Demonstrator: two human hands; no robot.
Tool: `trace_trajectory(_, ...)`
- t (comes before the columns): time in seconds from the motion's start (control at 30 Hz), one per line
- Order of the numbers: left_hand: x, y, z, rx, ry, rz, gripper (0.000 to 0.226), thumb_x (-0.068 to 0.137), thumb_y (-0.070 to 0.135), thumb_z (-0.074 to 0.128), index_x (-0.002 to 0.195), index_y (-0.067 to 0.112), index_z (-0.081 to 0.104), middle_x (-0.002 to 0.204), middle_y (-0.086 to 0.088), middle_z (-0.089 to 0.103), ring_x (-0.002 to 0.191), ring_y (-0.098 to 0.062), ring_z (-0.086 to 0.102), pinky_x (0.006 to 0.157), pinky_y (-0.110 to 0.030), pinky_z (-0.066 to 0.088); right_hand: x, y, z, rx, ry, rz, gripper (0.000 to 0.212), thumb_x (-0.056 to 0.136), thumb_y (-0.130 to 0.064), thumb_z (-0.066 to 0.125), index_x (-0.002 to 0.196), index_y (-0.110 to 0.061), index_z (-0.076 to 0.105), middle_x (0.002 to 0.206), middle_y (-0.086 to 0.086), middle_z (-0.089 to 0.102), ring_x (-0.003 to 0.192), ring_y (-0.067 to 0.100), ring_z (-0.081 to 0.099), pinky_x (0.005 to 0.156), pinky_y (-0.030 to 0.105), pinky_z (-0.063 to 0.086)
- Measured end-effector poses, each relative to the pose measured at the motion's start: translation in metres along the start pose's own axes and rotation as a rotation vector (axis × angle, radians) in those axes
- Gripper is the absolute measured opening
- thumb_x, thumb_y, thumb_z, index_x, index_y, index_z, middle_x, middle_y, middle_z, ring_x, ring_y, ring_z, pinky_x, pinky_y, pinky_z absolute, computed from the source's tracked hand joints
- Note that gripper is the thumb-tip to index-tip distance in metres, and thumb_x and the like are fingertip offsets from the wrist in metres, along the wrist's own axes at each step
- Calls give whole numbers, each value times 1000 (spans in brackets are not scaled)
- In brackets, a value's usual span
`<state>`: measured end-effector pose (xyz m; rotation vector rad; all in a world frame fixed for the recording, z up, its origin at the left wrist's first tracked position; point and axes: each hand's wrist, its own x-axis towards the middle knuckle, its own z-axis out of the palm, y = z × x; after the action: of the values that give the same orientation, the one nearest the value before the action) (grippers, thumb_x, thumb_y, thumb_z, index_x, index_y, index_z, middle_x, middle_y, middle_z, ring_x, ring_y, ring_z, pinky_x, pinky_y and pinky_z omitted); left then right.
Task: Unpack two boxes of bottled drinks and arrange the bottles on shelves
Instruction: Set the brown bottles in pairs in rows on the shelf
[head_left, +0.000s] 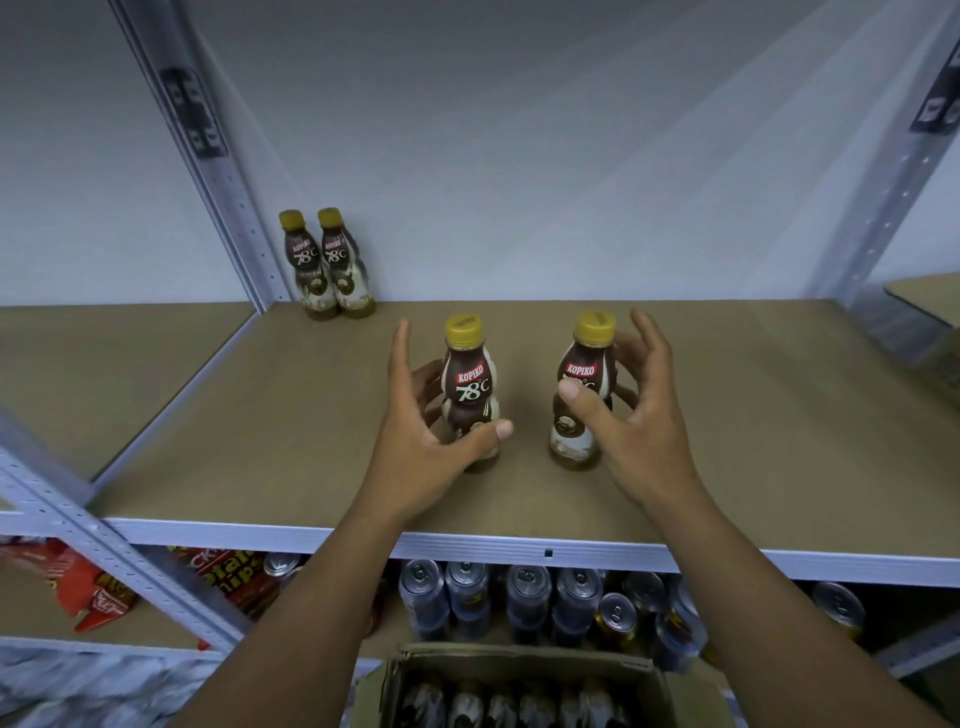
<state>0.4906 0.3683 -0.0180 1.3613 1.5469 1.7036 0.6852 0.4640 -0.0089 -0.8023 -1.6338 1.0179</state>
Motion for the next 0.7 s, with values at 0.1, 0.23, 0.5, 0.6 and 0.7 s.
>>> trace_trajectory(0.1, -6, -7, -6, 27, -3, -19, 117, 73, 40, 83, 156, 55, 1, 141, 2, 58, 129, -10, 59, 109, -39, 48, -6, 7, -5, -52, -3, 30, 102, 64, -66, 78, 150, -48, 27, 139, -17, 52, 130, -1, 50, 107, 34, 46)
trace_trajectory(0.23, -5, -11, -7, 20, 8, -3, 108, 76, 31, 77, 156, 46, 6, 132, -3, 64, 124, -16, 62, 106, -39, 50, -11, 14, -6, -109, -17, 68, 104, 58, -62, 85, 145, -51, 29, 126, -21, 53, 116, 10, 61, 96, 40, 55)
trace_trajectory(0.5, 0, -20, -6, -5, 3, -33, 115, 77, 25, 80, 162, 39, 4, 111, 0, 74, 112, -23, 69, 104, -48, 52, -10, 20, -4, -138, -18, 70, 95, 68, -38, 92, 145, -41, 36, 120, -16, 58, 108, 4, 61, 90, 26, 52)
trace_trajectory(0.6, 0, -20, -4, 3, 28, -50, 117, 80, 10, 86, 162, 36, 6, 106, 4, 73, 105, -16, 70, 94, -32, 54, -9, 21, -3, -130, -20, 67, 93, 70, -33, 92, 145, -38, 37, 119, -17, 59, 105, 2, 61, 87, 19, 51)
trace_trajectory(0.7, 0, -18, -1, 26, 56, -47, 116, 80, 7, 85, 161, 36, 8, 106, 7, 73, 103, -12, 71, 86, -22, 54, -9, 22, -3, -119, -16, 61, 92, 72, -29, 92, 146, -34, 37, 121, -16, 61, 104, 0, 62, 85, 14, 51)
